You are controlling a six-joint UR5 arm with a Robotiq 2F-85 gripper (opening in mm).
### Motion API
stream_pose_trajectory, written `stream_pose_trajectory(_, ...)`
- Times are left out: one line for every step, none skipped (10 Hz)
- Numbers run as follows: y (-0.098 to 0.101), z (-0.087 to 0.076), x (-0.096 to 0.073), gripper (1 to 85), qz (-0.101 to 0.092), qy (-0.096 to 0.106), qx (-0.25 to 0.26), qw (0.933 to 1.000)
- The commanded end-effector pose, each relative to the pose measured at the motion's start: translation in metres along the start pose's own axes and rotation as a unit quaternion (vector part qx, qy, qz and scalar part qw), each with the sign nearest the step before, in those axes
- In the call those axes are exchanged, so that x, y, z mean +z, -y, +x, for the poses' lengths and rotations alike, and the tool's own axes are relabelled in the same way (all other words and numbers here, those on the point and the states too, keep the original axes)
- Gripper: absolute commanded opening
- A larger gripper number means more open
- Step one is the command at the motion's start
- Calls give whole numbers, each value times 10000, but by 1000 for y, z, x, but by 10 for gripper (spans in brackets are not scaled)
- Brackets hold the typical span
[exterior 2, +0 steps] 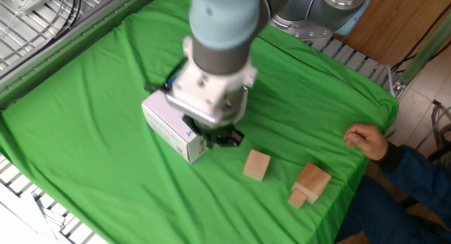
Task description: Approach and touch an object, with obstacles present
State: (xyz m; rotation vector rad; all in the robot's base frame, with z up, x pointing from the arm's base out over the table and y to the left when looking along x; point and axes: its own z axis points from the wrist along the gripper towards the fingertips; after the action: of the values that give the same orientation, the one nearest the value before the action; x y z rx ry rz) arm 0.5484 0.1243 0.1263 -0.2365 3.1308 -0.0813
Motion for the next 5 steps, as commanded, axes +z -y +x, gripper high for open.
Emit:
stream_pose_trajectory(3, 8, -41, 23, -170, -56, 312, 9994)
stream_pose_trajectory(9, 8, -49, 23, -145, 26, 313, 9994)
stream_pose_trajectory(12, 7, -58, 23, -187, 139, 383, 9990)
stream_pose_trajectory(7, 9, -67, 23, -354, 177, 509, 9979)
stream_pose_trajectory(4, 13, -72, 23, -422, 118, 630, 9970)
